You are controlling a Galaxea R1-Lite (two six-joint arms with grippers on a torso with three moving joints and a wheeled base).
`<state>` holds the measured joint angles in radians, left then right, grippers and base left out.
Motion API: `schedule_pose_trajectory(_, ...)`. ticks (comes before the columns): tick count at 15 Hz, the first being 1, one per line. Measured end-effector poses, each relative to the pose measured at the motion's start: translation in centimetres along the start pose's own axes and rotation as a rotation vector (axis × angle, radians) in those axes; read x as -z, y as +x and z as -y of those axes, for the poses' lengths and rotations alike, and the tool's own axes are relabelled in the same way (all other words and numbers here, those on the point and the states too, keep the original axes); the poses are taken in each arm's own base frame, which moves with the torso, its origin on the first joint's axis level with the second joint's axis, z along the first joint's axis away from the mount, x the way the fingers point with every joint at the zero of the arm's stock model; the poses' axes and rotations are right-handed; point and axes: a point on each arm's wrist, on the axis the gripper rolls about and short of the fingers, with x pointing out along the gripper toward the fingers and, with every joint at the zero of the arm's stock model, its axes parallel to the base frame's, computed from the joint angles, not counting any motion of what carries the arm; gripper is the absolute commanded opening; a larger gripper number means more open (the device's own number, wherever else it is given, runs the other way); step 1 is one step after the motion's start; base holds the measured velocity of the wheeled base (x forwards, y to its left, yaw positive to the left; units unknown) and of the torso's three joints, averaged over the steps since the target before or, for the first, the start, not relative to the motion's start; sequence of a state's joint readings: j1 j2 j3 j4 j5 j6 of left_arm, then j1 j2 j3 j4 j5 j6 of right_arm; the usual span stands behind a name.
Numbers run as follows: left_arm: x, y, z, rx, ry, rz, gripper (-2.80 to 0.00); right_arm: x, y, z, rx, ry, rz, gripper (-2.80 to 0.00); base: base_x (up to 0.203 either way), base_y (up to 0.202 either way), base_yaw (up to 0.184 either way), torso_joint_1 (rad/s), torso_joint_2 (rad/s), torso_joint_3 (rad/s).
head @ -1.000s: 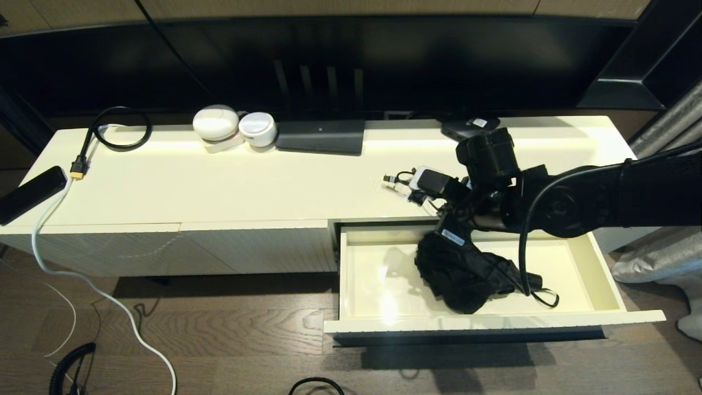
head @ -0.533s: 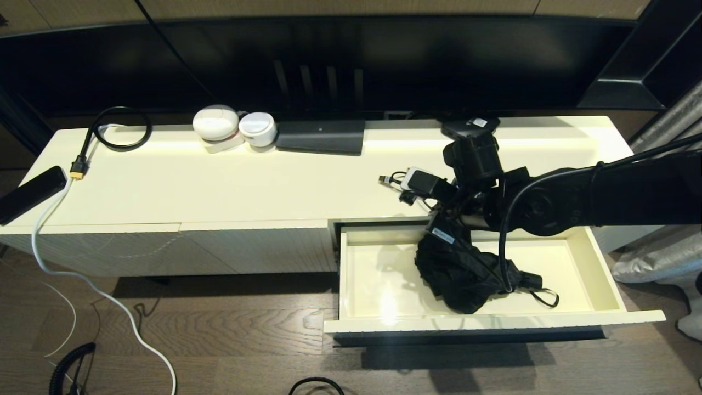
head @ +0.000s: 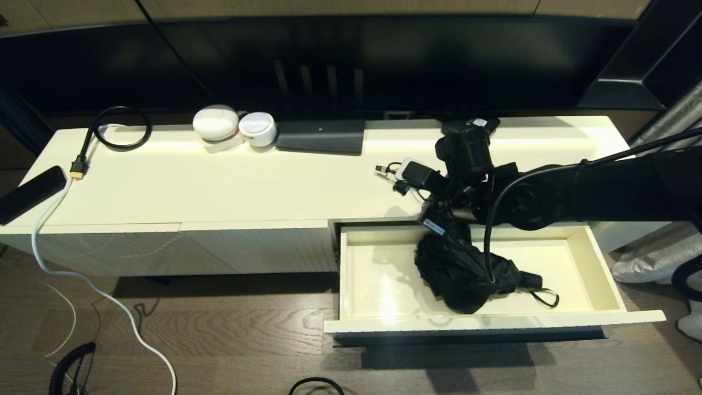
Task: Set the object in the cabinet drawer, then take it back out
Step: Take the data cable out of the drawer and put it on the table
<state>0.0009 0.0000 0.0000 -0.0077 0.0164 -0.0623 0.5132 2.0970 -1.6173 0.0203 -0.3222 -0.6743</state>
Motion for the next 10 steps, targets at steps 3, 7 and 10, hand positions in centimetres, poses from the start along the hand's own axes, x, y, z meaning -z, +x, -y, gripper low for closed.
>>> schedule_pose_trajectory(3,0.0,0.0,0.0,0.0,0.0,0.0,-2.8,-0.15,0.05,-0.13,0.012,0.014,0.0,-2.8,0.0,0.0,0.0,0.0,0.0,0.0)
schedule_pose_trajectory(7,0.0,0.0,0.0,0.0,0.0,0.0,-2.8,-0.36,-0.13,0.0,0.019,0.03,0.003,-2.8,0.0,0.0,0.0,0.0,0.0,0.0)
schedule_pose_trajectory(10,0.0,0.0,0.0,0.0,0.0,0.0,-2.8,-0.62,-0.04,-0.11,0.034,0.039,0.013,0.0,0.0,0.0,0.0,0.0,0.0,0.0)
